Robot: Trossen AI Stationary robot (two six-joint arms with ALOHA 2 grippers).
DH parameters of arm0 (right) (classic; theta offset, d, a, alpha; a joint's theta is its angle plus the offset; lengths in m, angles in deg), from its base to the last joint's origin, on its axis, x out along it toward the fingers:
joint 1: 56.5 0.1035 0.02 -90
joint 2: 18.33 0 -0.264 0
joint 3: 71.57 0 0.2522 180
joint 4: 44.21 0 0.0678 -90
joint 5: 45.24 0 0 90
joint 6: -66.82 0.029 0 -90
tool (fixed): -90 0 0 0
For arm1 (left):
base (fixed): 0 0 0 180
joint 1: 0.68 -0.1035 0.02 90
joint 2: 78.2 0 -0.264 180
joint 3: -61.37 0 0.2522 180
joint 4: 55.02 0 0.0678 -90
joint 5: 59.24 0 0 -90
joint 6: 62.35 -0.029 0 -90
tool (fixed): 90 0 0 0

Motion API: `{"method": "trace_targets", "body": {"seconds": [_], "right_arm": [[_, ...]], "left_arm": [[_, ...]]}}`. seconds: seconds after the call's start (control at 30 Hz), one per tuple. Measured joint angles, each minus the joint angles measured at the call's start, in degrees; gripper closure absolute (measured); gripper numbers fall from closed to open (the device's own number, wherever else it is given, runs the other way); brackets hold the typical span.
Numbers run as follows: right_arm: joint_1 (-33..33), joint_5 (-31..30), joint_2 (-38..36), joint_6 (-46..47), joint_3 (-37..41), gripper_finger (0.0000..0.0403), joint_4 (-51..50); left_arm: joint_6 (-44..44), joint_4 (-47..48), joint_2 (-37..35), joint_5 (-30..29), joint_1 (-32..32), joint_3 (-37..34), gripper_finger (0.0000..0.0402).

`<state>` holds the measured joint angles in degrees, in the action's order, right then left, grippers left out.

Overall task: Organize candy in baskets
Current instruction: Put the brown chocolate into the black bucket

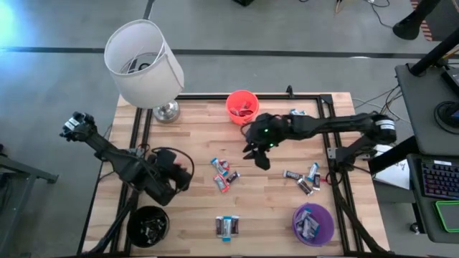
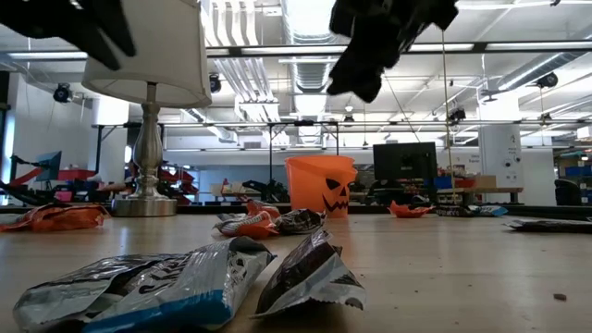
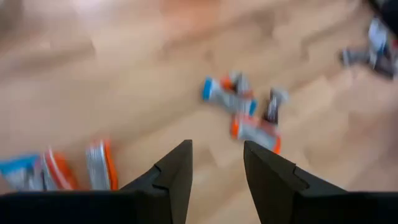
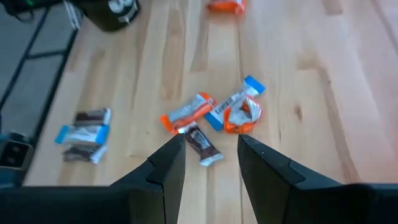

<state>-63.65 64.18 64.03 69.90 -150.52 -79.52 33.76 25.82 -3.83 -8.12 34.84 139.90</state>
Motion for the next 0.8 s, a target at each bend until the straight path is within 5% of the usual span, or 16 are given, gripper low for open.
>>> {"method": "trace_targets", "body": {"seconds": [0.27,0.8], "right_arm": [[0.51,0.02,7.84,-7.04,-1.89,0.0264,1.48],[1.28,0.03,20.25,-16.29,-12.44,0.0264,-4.59]], "left_arm": [[-0.66,-0.03,-0.13,-11.91,-3.3,0.0,0.0276],[-2.88,-0.06,-0.44,-11.62,-4.15,0.0,0.0276]]}}
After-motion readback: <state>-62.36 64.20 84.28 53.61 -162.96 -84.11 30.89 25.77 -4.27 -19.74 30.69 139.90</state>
